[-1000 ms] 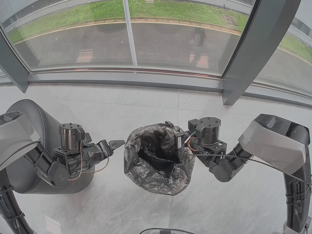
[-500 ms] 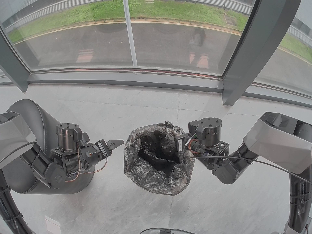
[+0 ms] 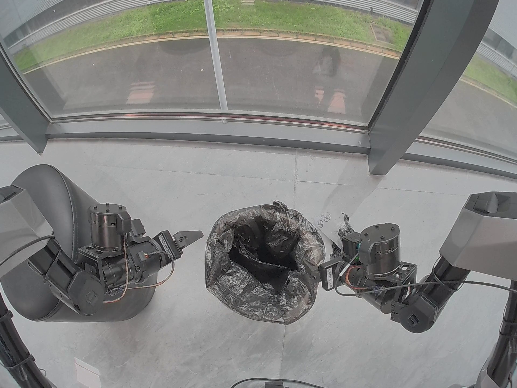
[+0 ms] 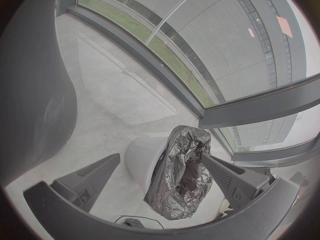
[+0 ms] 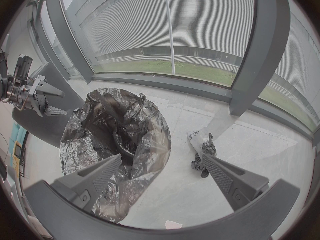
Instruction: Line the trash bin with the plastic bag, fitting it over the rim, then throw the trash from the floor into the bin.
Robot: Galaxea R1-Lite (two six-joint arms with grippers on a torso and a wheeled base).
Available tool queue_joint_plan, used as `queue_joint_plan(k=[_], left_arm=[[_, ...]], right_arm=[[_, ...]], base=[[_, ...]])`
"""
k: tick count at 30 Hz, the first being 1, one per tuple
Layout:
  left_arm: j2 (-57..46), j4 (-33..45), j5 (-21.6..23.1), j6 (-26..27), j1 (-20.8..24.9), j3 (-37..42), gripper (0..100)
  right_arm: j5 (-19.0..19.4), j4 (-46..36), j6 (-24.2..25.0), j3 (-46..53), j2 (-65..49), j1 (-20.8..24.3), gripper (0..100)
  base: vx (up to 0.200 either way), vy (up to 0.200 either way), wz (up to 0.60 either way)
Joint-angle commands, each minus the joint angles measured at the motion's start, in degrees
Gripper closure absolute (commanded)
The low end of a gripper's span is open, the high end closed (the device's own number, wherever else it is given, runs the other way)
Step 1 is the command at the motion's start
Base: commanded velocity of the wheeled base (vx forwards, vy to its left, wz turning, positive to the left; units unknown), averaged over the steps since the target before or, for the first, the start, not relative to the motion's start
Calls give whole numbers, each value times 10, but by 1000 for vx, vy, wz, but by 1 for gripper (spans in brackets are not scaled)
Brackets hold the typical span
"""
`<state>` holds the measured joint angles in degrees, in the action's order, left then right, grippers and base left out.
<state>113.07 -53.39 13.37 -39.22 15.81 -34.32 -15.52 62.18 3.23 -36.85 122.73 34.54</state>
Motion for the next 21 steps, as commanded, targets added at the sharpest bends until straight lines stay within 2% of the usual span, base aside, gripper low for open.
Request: queue_joint_plan(k=[1, 10, 21], left_arm=[[-3, 0, 0, -1, 0, 2, 0], [2, 0, 0, -1, 0, 1, 0], [2, 0, 0, -3, 1, 2, 0]], right_arm=[[0, 17, 9, 11, 30, -2, 0], [1, 42, 9, 6, 79, -10, 0], [-3, 48, 5, 49, 52, -20, 0]], base=[[0, 0, 0], [0, 0, 0], [0, 0, 0]])
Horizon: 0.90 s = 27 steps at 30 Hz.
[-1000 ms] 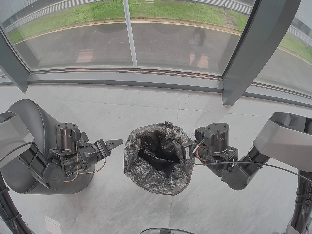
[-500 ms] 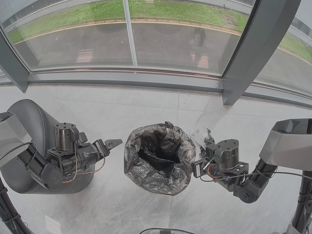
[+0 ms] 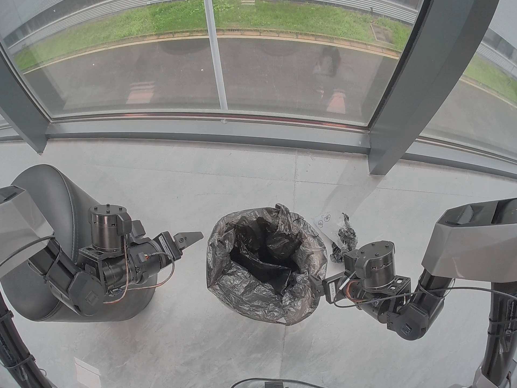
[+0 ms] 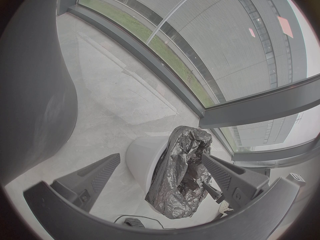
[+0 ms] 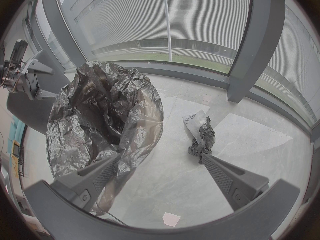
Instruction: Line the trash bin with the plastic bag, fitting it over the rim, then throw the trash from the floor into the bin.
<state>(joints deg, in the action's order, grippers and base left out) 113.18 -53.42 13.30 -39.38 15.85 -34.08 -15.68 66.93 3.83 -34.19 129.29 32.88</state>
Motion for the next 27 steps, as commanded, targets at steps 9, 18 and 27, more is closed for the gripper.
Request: queue_joint_plan(k=[9, 18, 27], left_arm=[[1, 0, 0, -3, 1, 1, 0], [9, 0, 0, -2, 1, 0, 0], [28, -78, -71, 32, 38, 24, 0]], right_arm=[[-2, 2, 0, 49, -16, -11, 0], [1, 52, 0, 17, 47, -14, 0], [3, 82, 11, 8, -3, -11, 0]], base=[[0, 0, 0], [0, 0, 0], [0, 0, 0]])
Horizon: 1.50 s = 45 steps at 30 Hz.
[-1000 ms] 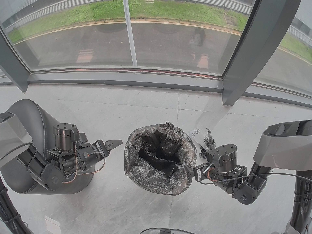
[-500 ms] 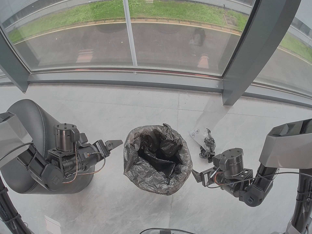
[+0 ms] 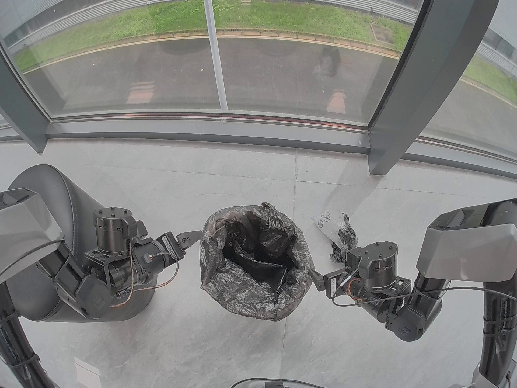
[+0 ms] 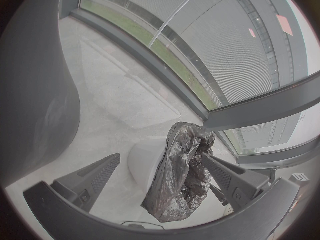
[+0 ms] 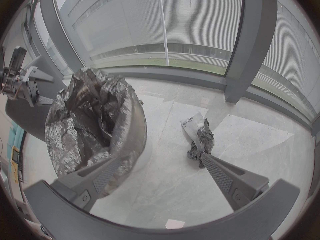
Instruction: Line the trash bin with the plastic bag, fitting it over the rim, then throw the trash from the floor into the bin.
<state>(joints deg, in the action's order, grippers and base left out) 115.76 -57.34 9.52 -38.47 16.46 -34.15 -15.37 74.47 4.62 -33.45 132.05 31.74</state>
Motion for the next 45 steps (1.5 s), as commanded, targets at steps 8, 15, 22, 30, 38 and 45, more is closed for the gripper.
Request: queue_joint_plan(k=[8, 15, 22, 30, 38, 45], left_arm=[[7, -145, -187, 193, 112, 73, 0], [9, -227, -216, 241, 114, 29, 0], [13, -225, -204, 183, 133, -47, 0], [15, -110, -56, 1, 104, -121, 0], [34, -78, -23, -66, 97, -144, 0], [61, -75, -4, -71, 93, -164, 0]], right_arm=[[1, 8, 3, 8, -75, -14, 0], [6, 10, 43, 2, -79, -26, 0], [23, 10, 50, -1, -74, -26, 0], [25, 11, 52, -3, -71, -29, 0], [25, 11, 52, -7, -60, -34, 0], [25, 11, 52, -8, -57, -34, 0]], base=[[0, 0, 0], [0, 0, 0], [0, 0, 0], [0, 0, 0], [0, 0, 0], [0, 0, 0]])
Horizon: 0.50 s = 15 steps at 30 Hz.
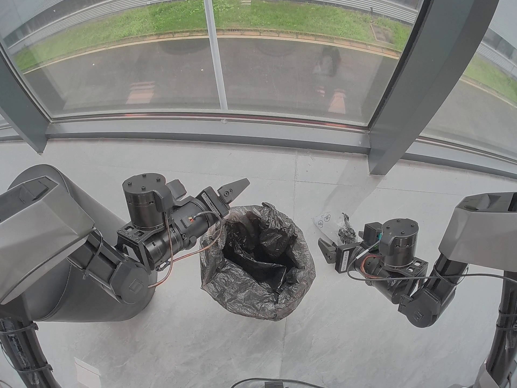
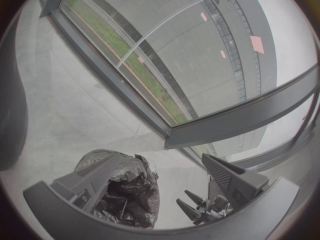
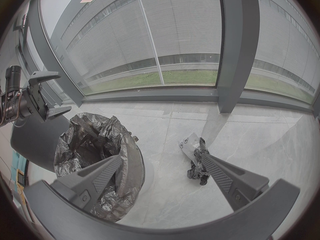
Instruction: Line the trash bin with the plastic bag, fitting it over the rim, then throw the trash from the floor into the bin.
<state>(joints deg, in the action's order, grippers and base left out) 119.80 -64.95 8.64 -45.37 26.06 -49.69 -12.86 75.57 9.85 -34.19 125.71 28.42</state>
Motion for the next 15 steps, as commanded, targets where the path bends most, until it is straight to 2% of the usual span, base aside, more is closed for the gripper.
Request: queue_joint_plan(k=[1, 15], left_arm=[[23, 0, 8, -3, -3, -9, 0], [69, -1, 16, -25, 7, -22, 0]], right_arm=[[0, 0, 0, -1, 6, 0, 0], [-1, 2, 0, -5, 22, 0, 0]], base=[[0, 0, 0], [0, 0, 0]])
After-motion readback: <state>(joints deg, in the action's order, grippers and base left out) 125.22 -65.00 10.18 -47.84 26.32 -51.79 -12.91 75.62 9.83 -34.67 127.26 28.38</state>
